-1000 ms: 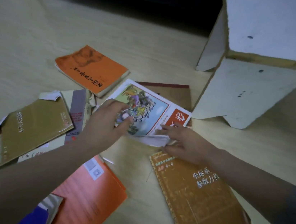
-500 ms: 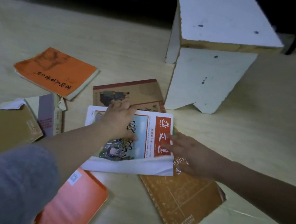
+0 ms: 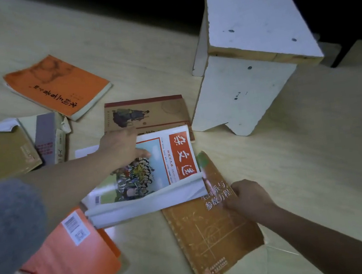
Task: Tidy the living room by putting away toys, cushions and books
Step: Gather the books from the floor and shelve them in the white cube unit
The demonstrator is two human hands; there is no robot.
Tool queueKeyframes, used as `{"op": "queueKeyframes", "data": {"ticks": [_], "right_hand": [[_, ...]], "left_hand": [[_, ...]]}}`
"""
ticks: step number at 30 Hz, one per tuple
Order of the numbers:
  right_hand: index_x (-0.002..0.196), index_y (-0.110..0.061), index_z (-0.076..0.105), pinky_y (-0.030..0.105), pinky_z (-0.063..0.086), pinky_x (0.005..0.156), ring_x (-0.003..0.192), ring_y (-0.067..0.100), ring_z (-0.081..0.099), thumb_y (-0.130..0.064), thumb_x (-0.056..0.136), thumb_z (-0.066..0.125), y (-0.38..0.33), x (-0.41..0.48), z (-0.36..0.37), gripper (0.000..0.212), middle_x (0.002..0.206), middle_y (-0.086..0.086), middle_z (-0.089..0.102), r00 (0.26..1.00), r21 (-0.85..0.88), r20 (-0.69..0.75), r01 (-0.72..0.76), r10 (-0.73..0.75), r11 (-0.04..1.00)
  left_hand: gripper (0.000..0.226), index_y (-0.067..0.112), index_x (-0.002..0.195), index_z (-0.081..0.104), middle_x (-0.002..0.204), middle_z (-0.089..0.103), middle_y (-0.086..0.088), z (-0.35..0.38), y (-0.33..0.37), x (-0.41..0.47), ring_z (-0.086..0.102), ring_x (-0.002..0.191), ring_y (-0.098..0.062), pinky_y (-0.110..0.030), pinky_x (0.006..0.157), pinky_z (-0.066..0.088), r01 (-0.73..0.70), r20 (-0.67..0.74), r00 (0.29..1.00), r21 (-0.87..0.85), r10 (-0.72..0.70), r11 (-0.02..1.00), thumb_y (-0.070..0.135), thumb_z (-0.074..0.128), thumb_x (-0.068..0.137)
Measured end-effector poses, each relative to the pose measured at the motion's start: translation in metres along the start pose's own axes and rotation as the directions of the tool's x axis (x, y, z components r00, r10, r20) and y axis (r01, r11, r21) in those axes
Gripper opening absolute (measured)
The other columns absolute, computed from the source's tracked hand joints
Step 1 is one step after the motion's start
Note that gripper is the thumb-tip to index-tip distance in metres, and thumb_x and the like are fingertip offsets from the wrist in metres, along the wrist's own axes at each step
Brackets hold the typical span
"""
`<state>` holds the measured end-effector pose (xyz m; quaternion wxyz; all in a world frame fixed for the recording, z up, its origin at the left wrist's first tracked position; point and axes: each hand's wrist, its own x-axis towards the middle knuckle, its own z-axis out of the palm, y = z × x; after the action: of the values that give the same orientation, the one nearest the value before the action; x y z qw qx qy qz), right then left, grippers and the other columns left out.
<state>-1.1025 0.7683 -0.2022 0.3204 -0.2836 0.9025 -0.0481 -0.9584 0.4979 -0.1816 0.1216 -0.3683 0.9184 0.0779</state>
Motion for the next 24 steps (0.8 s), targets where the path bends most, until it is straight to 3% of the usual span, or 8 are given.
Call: {"op": "queueKeyframes", "data": {"ticks": [3,5,9,13,17,20,22,24], "right_hand": [[0.062,-0.020,0.048,0.029,0.035,0.053,0.075,0.024,0.057,-0.033,0.085,0.063,0.013,0.002,-0.023,0.031,0.065,-0.005,0.053,0.994,0.083,-0.111,0.022,-0.012,0.996],[0.073,-0.019,0.053,0.032,0.038,0.057,0.076,0.026,0.056,-0.035,0.090,0.061,0.024,0.003,-0.046,0.024,0.072,-0.001,0.056,0.980,0.040,-0.199,0.027,-0.018,0.999],[0.090,-0.021,0.062,0.034,0.044,0.065,0.079,0.027,0.058,-0.035,0.092,0.059,0.042,-0.002,-0.083,0.014,0.082,0.003,0.063,0.927,0.057,-0.365,0.114,-0.086,0.992],[0.091,-0.017,0.063,0.031,0.037,0.057,0.068,0.027,0.054,-0.028,0.094,0.057,0.045,-0.022,-0.098,0.013,0.073,0.002,0.060,0.813,0.111,-0.569,0.224,-0.123,0.968],[0.091,-0.014,0.063,0.032,0.043,0.052,0.060,0.034,0.061,-0.032,0.094,0.050,0.051,-0.040,-0.103,0.023,0.065,0.007,0.062,0.617,-0.120,-0.744,0.254,-0.256,0.960],[0.095,-0.012,0.065,0.035,0.048,0.052,0.059,0.036,0.061,-0.033,0.091,0.050,0.055,-0.054,-0.112,0.026,0.066,0.011,0.065,0.525,-0.106,-0.810,0.306,-0.261,0.946],[0.093,-0.013,0.065,0.034,0.049,0.055,0.061,0.024,0.062,-0.030,0.094,0.054,0.047,-0.061,-0.119,0.021,0.068,0.005,0.066,0.549,0.058,-0.812,0.416,-0.200,0.907],[0.081,-0.015,0.063,0.023,0.043,0.055,0.059,0.001,0.056,-0.025,0.093,0.061,0.037,-0.065,-0.119,0.015,0.064,-0.008,0.062,0.631,0.253,-0.767,0.457,-0.111,0.853]], "left_hand": [[0.059,0.020,0.102,0.055,0.091,0.062,-0.001,0.010,0.002,-0.013,0.060,0.083,-0.021,-0.029,0.066,0.045,0.109,0.024,0.994,-0.145,-0.107,0.983,0.071,0.059,0.074],[0.057,0.019,0.094,0.059,0.085,0.063,-0.003,0.022,0.011,-0.023,0.061,0.077,-0.022,-0.029,0.068,0.049,0.220,0.123,0.974,-0.269,-0.193,0.938,0.072,0.055,0.075],[0.065,0.008,0.097,0.060,0.090,0.063,-0.010,0.054,0.042,-0.051,0.061,0.075,-0.027,-0.028,0.065,0.047,0.424,0.300,0.904,-0.545,-0.304,0.723,0.070,0.057,0.077],[0.066,-0.001,0.113,0.058,0.094,0.062,-0.016,0.069,0.078,-0.071,0.057,0.070,-0.028,-0.027,0.054,0.040,0.559,0.420,0.829,-0.612,-0.370,0.559,0.059,0.052,0.087],[0.042,0.003,0.106,0.062,0.092,0.061,-0.012,0.072,0.092,-0.076,0.057,0.077,-0.027,-0.027,0.066,0.042,0.497,0.418,0.864,-0.609,-0.283,0.619,0.042,0.054,0.093],[0.034,0.005,0.101,0.063,0.093,0.062,-0.010,0.068,0.094,-0.081,0.057,0.076,-0.023,-0.026,0.067,0.042,0.464,0.445,0.870,-0.592,-0.212,0.658,0.038,0.056,0.093],[0.034,0.006,0.094,0.062,0.093,0.062,-0.010,0.066,0.089,-0.079,0.055,0.069,-0.018,-0.025,0.063,0.043,0.470,0.470,0.860,-0.583,-0.196,0.663,0.038,0.053,0.094],[0.044,0.004,0.089,0.060,0.088,0.061,-0.011,0.061,0.084,-0.076,0.054,0.067,-0.020,-0.026,0.062,0.046,0.490,0.468,0.855,-0.582,-0.225,0.650,0.044,0.044,0.097]]}}
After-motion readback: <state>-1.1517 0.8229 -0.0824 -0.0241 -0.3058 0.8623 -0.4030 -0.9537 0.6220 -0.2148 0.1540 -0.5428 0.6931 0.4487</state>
